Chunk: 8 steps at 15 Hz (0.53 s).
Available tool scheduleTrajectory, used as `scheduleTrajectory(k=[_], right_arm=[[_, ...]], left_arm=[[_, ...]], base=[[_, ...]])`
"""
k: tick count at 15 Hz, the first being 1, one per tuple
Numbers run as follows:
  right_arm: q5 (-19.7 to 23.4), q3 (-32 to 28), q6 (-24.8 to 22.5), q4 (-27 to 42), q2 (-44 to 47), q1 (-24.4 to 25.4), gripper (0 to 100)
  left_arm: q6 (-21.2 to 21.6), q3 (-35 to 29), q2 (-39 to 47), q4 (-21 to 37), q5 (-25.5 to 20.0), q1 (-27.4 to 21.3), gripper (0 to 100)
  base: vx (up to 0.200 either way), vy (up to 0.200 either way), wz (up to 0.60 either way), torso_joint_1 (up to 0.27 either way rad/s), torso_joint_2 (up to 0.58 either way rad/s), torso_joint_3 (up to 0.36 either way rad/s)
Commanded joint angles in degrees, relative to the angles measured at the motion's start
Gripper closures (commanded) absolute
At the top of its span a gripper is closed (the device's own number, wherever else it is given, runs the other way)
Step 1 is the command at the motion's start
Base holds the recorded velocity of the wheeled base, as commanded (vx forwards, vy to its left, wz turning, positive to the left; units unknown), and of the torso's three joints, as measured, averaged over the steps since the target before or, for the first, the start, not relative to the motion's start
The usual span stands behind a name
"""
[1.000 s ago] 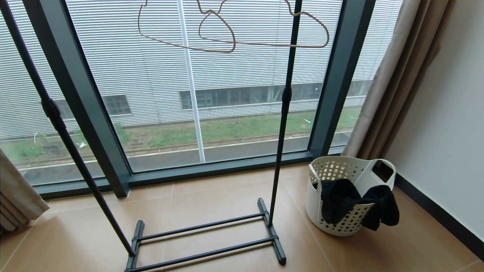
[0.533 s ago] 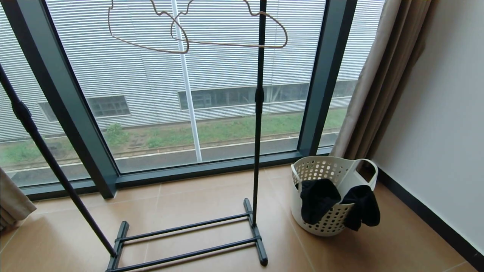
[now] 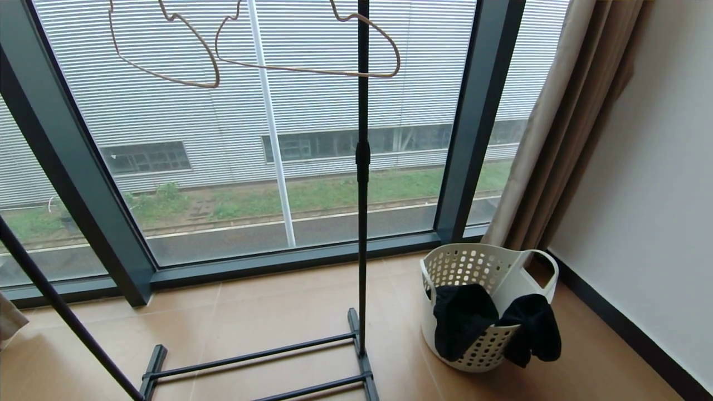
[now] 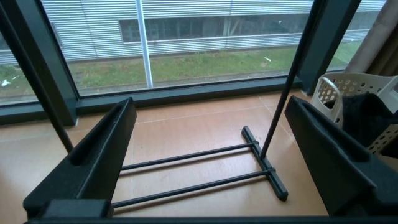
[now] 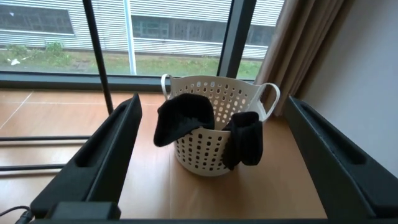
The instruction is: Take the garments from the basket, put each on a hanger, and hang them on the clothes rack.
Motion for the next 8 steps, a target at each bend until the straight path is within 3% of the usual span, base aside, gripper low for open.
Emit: scheduleTrajectory(k=[1, 8], right_arm=[[0.0, 0.0, 0.0, 0.1, 0.2, 0.0, 0], [0.0, 0.0, 0.1, 0.1, 0.2, 0.1, 0]], left_arm=[[0.0, -0.1, 0.0, 0.0, 0.0, 0.0, 0], [0.0, 0.0, 0.0, 0.0, 0.2, 0.0, 0]], base=[[0.000, -0.200, 0.00, 0.007, 0.00, -0.002], [0.000, 0.000, 0.00, 0.000, 0.00, 0.000]])
